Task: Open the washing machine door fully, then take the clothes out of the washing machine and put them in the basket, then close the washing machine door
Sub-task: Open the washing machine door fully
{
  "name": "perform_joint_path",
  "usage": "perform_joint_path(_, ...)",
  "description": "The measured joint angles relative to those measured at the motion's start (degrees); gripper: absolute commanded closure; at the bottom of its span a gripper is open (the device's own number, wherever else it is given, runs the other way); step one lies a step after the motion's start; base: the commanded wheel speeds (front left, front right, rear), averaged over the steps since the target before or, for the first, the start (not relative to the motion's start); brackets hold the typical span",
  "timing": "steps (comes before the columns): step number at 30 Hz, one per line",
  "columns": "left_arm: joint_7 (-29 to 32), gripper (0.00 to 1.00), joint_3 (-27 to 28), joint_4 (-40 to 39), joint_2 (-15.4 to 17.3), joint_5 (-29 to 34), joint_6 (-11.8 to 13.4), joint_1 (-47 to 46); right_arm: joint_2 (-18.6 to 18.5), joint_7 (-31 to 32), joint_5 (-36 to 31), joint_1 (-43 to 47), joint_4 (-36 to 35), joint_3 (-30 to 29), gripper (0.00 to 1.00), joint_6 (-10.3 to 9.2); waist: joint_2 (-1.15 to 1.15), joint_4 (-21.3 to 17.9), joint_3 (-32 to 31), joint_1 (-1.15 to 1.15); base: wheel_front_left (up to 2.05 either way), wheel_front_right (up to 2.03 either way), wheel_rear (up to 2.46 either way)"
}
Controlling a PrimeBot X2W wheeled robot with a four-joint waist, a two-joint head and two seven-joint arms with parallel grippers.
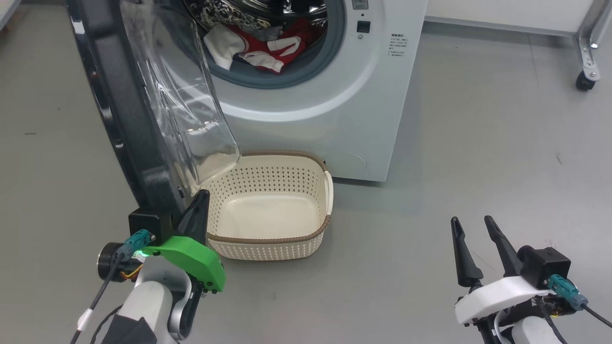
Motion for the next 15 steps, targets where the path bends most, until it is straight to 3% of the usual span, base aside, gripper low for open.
perform_joint_path(15, -1.5, 1.0, 2.8, 0.6, 0.0, -2.2, 0.7, 0.0, -0.1, 0.0, -0.5, 0.0, -0.1, 0.4, 0.0, 0.04, 0.0, 7.0, 0.6, 0.0, 0.0, 0.0, 0.0)
